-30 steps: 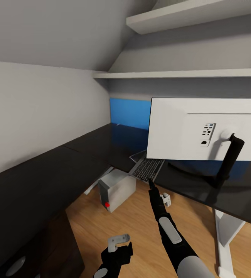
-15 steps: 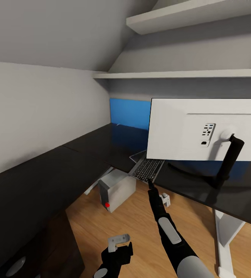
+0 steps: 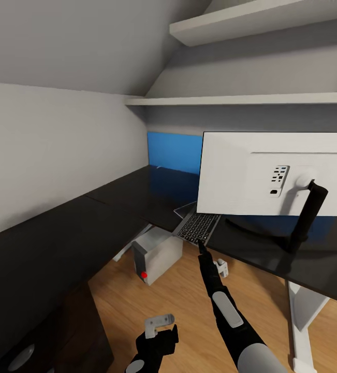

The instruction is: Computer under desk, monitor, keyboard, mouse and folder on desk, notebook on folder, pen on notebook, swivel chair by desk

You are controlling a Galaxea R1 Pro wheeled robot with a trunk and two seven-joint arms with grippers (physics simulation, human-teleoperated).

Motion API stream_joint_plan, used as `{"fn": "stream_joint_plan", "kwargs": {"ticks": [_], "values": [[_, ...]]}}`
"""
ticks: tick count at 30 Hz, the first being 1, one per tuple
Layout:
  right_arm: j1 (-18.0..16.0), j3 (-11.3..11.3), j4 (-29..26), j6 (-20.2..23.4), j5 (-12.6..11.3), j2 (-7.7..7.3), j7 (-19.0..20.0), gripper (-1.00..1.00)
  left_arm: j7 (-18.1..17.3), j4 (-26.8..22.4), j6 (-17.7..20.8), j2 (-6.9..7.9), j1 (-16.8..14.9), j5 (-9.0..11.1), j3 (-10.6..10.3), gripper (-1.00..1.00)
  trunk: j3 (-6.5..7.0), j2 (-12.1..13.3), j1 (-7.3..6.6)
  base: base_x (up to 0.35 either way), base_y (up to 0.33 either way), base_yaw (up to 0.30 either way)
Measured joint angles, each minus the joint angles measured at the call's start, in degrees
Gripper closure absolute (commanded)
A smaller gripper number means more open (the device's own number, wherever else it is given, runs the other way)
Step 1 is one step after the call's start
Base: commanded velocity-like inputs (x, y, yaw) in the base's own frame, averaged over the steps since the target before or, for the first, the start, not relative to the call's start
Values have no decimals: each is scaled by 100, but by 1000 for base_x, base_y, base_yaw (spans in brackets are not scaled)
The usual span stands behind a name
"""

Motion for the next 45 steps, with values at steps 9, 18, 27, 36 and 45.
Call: {"fn": "stream_joint_plan", "kwargs": {"ticks": [9,18,27,36,45], "values": [[0,-4,0,0,-6,0,-133,-100,0,0,0,0,0,0,-1,-100,0,0,0,0,0,0],[0,-20,0,-2,-16,-4,-188,-100,20,0,-5,0,0,-7,0,-100,0,0,-1,31,0,0],[0,-26,0,-1,-16,-13,-197,-100,1,0,-1,0,0,0,0,-100,0,0,0,88,0,0],[0,-28,1,-2,-16,-16,-220,-100,0,0,-2,0,0,-4,-4,-100,0,0,-1,34,0,0],[0,-25,13,0,-16,-12,-291,-100,0,-2,-1,0,0,-1,-1,-100,0,0,0,70,0,0]]}}
